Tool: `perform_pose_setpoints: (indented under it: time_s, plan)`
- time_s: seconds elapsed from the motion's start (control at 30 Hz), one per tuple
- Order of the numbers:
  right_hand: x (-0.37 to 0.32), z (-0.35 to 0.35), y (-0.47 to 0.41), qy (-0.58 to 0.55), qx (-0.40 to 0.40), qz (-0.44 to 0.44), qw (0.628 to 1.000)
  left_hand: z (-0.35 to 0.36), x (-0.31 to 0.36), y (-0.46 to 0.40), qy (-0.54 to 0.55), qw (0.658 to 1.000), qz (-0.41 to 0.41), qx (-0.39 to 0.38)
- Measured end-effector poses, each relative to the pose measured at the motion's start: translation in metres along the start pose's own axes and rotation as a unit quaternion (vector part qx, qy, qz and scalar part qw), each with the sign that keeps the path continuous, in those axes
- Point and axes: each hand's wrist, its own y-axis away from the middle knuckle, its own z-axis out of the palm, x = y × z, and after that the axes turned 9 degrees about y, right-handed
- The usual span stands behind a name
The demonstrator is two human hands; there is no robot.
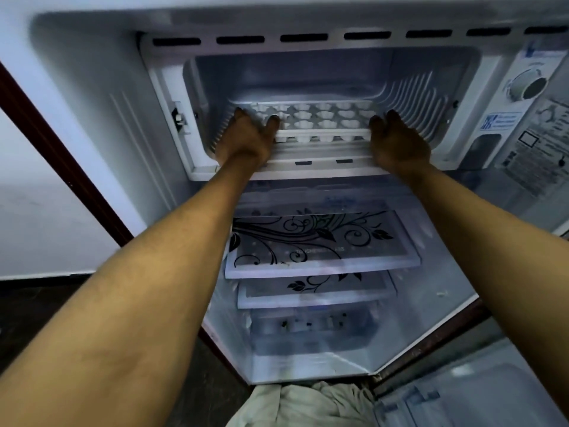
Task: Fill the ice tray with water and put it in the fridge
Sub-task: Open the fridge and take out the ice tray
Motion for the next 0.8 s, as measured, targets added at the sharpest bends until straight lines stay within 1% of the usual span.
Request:
perform_pose_setpoints:
  time_s: [0.13,0.23,0.33,0.4,0.53,0.67,0.8]
  plan:
    - [-0.001,-0.009,0.002,-0.051,-0.055,-0.006,0.997,-0.006,0.001,0.011,0.057,0.998,0.004,-0.002]
    - [-0.003,-0.021,0.014,-0.090,-0.075,0.000,0.993,-0.013,0.008,0.024,0.106,0.994,-0.014,-0.009]
    - [-0.004,-0.036,0.036,-0.149,-0.051,0.024,0.987,-0.022,0.016,0.048,0.189,0.982,-0.023,-0.001]
    - [-0.006,-0.046,0.055,-0.208,-0.017,0.028,0.978,-0.030,0.017,0.064,0.242,0.970,-0.034,0.002]
    - [0.001,-0.074,0.112,-0.310,0.019,0.049,0.949,-0.046,0.020,0.117,0.277,0.958,-0.070,-0.015]
    - [0.011,-0.098,0.181,-0.354,0.029,0.075,0.932,-0.067,0.013,0.186,0.333,0.939,-0.090,-0.020]
    - [0.024,-0.113,0.255,-0.363,0.031,0.116,0.924,-0.092,0.003,0.253,0.375,0.916,-0.138,-0.034]
